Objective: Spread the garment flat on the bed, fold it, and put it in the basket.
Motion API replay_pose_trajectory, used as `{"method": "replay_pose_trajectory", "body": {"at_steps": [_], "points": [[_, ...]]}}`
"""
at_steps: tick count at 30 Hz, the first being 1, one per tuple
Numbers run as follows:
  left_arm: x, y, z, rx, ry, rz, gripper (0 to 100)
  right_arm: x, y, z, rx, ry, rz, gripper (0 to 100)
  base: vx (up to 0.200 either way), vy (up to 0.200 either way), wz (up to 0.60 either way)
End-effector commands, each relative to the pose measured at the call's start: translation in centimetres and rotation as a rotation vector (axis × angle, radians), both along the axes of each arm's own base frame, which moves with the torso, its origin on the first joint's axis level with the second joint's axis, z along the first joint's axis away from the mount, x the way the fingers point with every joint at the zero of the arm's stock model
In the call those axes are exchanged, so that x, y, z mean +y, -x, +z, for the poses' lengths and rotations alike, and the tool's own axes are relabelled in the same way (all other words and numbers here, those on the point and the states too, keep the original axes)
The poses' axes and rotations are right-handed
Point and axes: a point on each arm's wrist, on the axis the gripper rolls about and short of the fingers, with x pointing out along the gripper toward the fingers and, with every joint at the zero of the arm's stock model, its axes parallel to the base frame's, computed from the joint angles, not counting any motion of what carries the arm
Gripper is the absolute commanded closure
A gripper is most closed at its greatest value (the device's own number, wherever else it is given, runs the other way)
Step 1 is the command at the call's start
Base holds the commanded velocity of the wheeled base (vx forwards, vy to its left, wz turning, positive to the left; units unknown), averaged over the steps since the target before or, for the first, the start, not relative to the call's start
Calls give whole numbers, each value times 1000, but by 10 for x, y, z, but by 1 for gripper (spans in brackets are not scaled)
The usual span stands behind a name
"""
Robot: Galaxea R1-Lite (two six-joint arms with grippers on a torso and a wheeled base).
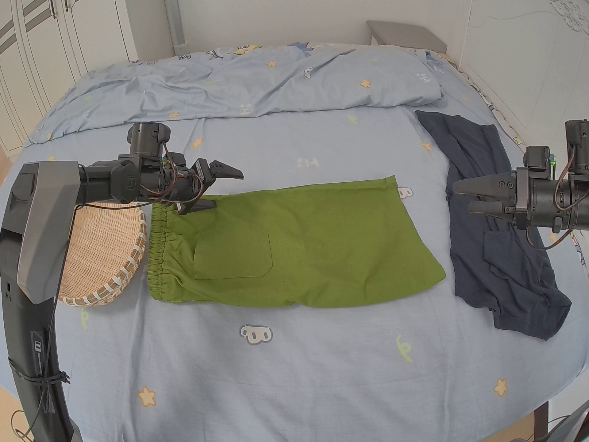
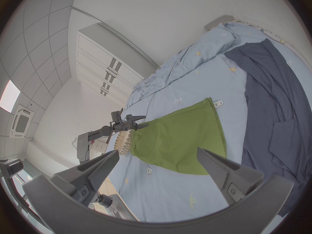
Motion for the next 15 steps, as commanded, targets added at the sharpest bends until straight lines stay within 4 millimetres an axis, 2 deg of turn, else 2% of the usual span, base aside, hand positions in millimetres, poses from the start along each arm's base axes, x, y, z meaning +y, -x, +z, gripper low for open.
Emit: {"method": "replay_pose_trajectory", "body": {"at_steps": [1,4,6,10,12,13,14,15], "points": [[1,26,38,-49,8,-4,0,-1,0,1,-3,0,-2,0,0,0,0],[5,50,59,-65,15,-12,0,-1,0,1,-4,-1,-3,0,0,0,0],[6,60,63,-62,14,-11,0,-1,0,1,-4,-1,-3,0,0,0,0],[11,91,52,2,-1,-11,0,-2,1,3,-9,-2,-7,0,0,0,0],[15,106,37,34,-11,-2,0,-2,4,5,-18,-8,1,0,0,0,0],[15,106,37,34,-11,-2,0,-2,4,5,-18,-8,1,0,0,0,0],[17,120,22,57,-13,2,0,-3,10,11,-36,-17,12,0,0,0,0],[17,120,22,57,-13,2,0,-3,10,11,-36,-17,12,0,0,0,0]]}}
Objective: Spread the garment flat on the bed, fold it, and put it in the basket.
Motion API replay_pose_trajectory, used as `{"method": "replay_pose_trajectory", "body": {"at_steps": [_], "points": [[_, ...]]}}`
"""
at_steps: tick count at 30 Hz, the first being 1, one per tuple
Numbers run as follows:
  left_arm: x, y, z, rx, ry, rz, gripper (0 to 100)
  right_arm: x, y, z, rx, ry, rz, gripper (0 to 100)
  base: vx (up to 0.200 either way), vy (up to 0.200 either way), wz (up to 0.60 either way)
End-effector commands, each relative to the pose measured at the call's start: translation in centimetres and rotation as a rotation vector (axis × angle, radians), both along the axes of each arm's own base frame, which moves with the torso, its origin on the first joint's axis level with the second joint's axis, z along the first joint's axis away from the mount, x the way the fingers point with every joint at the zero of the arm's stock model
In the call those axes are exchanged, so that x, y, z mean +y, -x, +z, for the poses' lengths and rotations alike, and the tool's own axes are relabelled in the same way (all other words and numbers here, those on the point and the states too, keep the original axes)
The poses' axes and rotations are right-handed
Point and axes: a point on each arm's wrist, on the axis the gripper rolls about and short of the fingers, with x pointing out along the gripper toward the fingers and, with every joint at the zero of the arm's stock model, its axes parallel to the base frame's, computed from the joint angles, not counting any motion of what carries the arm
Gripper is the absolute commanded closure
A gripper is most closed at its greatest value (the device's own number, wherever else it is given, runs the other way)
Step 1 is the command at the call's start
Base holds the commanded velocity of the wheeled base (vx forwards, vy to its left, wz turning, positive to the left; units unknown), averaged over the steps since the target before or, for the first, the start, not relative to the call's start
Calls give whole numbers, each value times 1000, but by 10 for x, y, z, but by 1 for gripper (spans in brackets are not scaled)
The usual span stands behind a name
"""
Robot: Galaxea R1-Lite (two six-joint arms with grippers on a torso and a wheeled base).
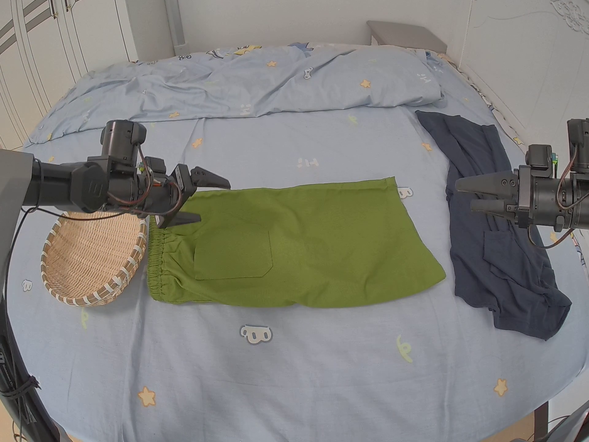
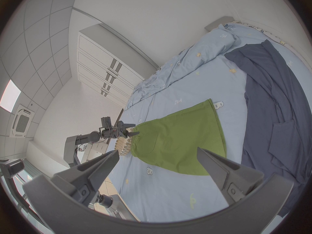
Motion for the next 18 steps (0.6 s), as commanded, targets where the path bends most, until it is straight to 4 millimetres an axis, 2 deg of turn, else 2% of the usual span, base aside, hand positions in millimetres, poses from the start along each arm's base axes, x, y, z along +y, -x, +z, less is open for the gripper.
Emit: {"method": "replay_pose_trajectory", "body": {"at_steps": [1,3,8,9,10,12,18], "points": [[11,65,-22,37,-10,14,0,-2,15,11,-36,-20,25,0,0,0,0],[18,74,-41,44,-12,33,0,-3,26,11,-42,-21,28,0,0,0,0],[36,85,-67,4,9,97,0,-5,50,18,-76,-32,29,0,0,0,0],[36,85,-67,4,9,97,0,-5,50,18,-76,-32,29,0,0,0,0],[44,90,-70,10,28,133,0,-6,60,21,-78,-53,27,0,0,0,0],[55,95,-73,18,38,172,0,-6,67,22,-79,-66,30,0,0,0,0],[82,105,-70,-16,42,265,0,-8,73,24,-88,-78,47,0,0,0,0]]}}
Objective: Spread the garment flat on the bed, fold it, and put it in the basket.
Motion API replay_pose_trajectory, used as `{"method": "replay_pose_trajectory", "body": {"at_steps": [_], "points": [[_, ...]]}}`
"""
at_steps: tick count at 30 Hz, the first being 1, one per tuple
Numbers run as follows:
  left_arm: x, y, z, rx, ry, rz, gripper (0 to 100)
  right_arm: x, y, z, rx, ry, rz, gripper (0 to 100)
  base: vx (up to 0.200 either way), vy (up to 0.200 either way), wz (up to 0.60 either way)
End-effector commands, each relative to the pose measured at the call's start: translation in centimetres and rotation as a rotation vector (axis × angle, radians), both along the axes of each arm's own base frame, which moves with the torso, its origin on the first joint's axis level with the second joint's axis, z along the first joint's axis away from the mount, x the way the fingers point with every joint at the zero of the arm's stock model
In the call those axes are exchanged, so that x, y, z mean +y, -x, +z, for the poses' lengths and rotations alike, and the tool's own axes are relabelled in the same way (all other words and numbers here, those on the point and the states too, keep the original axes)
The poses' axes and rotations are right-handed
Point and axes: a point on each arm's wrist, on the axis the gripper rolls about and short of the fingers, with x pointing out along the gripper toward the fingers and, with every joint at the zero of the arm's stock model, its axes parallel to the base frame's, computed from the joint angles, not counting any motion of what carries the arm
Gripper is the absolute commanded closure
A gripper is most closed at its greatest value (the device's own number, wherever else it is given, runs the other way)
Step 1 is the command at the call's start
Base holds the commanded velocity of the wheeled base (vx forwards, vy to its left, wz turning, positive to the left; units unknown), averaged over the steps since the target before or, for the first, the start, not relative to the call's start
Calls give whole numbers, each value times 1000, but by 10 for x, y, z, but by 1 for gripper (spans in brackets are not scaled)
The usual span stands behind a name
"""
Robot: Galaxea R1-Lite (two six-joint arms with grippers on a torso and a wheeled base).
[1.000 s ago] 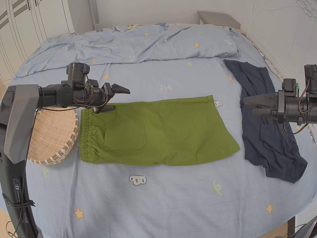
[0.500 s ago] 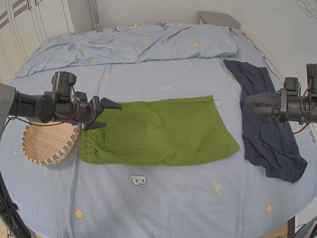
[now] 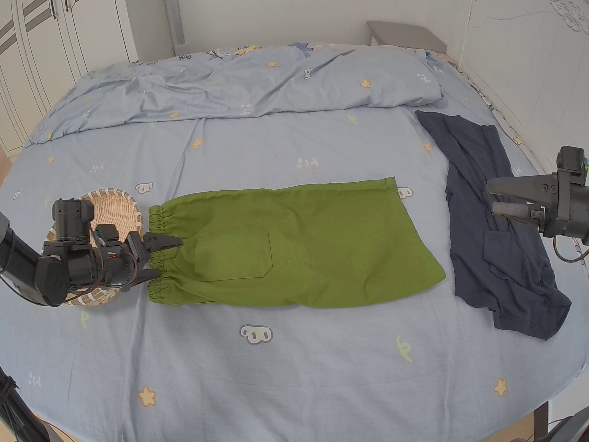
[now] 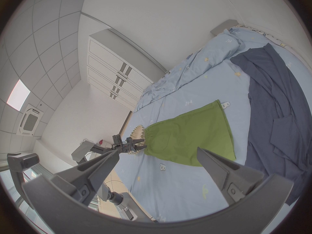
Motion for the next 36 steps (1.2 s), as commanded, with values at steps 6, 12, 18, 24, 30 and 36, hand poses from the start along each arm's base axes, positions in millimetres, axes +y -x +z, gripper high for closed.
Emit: {"method": "replay_pose_trajectory", "body": {"at_steps": [6,12,18,24,30,36], "points": [[44,20,6,-28,11,140,0,-1,23,7,-42,-17,20,0,0,0,0],[33,25,-1,0,17,99,0,-1,23,7,-40,-17,18,0,0,0,0],[14,22,-7,22,18,31,0,-2,21,6,-36,-16,15,0,0,0,0],[10,11,-27,20,1,22,0,-2,21,6,-36,-16,12,0,0,0,0],[13,10,-35,-3,-1,29,0,-2,20,5,-31,-16,14,0,0,0,0],[13,7,-47,-8,-42,8,0,-1,20,4,-27,-15,17,0,0,0,0]]}}
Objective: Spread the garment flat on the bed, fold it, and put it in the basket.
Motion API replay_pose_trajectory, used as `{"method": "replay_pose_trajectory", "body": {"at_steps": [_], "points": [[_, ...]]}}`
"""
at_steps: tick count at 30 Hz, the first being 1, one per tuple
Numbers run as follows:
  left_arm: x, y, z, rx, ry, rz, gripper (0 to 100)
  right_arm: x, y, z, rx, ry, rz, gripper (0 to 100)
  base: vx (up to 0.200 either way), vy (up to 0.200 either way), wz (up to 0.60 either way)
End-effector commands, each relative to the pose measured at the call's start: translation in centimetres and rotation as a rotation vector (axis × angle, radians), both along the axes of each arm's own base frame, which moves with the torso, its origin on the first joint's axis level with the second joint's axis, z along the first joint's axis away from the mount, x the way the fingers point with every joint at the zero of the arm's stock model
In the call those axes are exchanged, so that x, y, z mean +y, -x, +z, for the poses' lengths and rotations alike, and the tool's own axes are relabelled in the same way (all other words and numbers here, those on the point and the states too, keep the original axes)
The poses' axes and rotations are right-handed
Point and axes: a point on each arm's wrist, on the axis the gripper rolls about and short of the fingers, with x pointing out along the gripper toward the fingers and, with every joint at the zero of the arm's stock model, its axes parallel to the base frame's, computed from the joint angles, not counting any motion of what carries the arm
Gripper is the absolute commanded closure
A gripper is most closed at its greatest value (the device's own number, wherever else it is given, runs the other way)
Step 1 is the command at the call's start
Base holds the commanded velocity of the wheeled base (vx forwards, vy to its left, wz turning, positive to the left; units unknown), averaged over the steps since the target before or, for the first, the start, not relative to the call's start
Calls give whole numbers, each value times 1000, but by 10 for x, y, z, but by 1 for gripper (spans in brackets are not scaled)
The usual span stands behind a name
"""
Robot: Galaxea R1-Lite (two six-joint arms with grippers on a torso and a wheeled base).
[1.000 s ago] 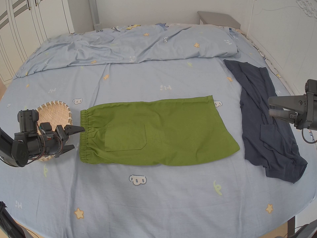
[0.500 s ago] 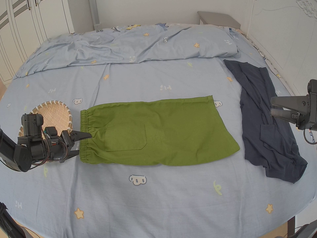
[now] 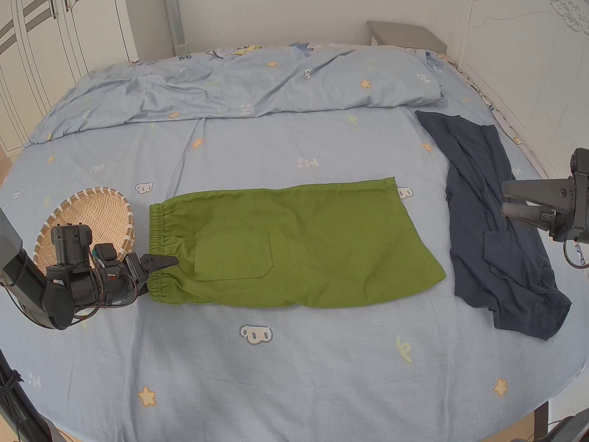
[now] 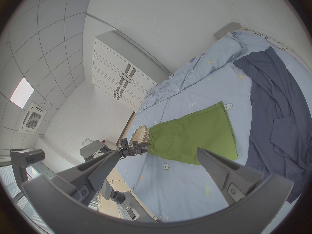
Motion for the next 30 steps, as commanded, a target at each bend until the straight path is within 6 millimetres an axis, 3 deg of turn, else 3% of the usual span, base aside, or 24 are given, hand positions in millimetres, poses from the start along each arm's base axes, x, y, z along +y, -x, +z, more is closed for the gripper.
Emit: {"method": "replay_pose_trajectory", "body": {"at_steps": [1,8,22,23,30], "points": [[1,-3,-13,34,-7,-2,0,1,-1,-1,7,1,4,0,0,0,0],[1,-9,-13,5,-10,-2,0,1,-1,-3,13,1,7,0,0,0,0],[1,-48,-27,3,110,-46,0,2,-12,-11,48,11,3,0,0,0,0],[2,-48,-27,5,127,-61,100,2,-13,-12,51,12,3,0,0,0,0],[1,-50,-26,1,145,-79,100,3,-20,-17,76,17,2,0,0,0,0]]}}
